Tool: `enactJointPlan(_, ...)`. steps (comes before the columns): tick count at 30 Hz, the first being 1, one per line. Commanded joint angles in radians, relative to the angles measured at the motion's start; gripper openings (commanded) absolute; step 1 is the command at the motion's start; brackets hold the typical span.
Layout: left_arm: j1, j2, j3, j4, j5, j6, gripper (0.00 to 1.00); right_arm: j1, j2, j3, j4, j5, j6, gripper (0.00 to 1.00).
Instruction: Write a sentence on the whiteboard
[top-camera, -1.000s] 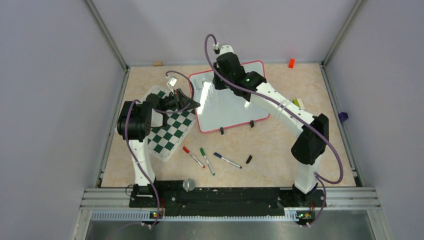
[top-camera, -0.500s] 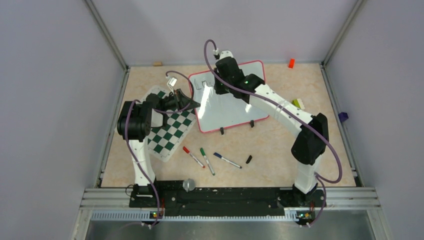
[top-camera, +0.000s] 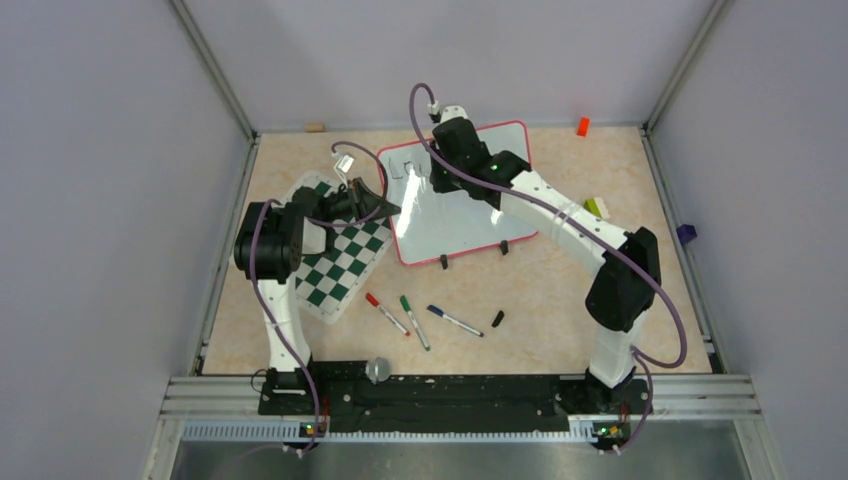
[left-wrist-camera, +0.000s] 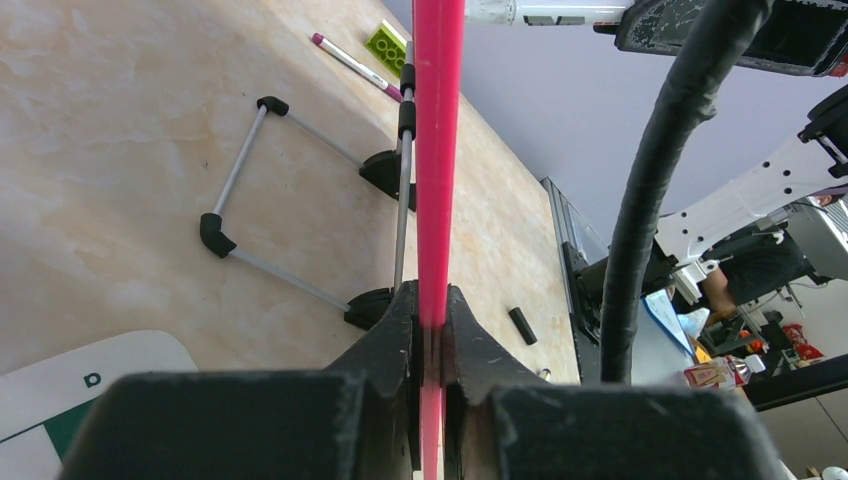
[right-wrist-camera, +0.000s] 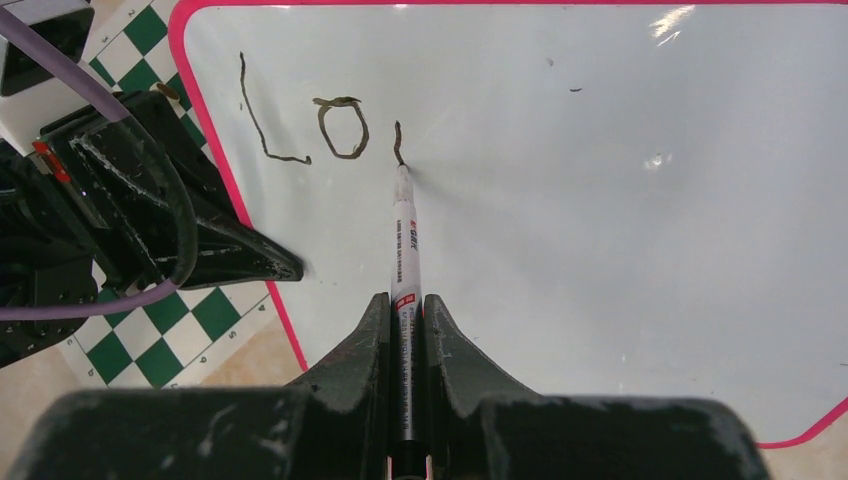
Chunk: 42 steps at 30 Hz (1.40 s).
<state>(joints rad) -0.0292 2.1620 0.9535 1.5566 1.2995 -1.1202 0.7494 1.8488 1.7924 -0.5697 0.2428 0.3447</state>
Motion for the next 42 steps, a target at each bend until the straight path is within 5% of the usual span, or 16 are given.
enactJointPlan(1, -0.025, -0.038, -0.001, 0.062, 0.088, -0.015, 0.0, -0.01, -0.03, 0.006, 0.009, 0.029, 0.005, 0.0)
enactJointPlan(23, -0.025, -0.034, 0.001, 0.062, 0.093, -0.018, 0.0, -0.041, 0.068, 0.17, -0.023, 0.041, -0.013, 0.0)
enactJointPlan(42, -0.025, -0.03, 0.006, 0.062, 0.092, -0.018, 0.0, -0.051, -0.059, 0.054, 0.041, -0.02, -0.055, 0.0)
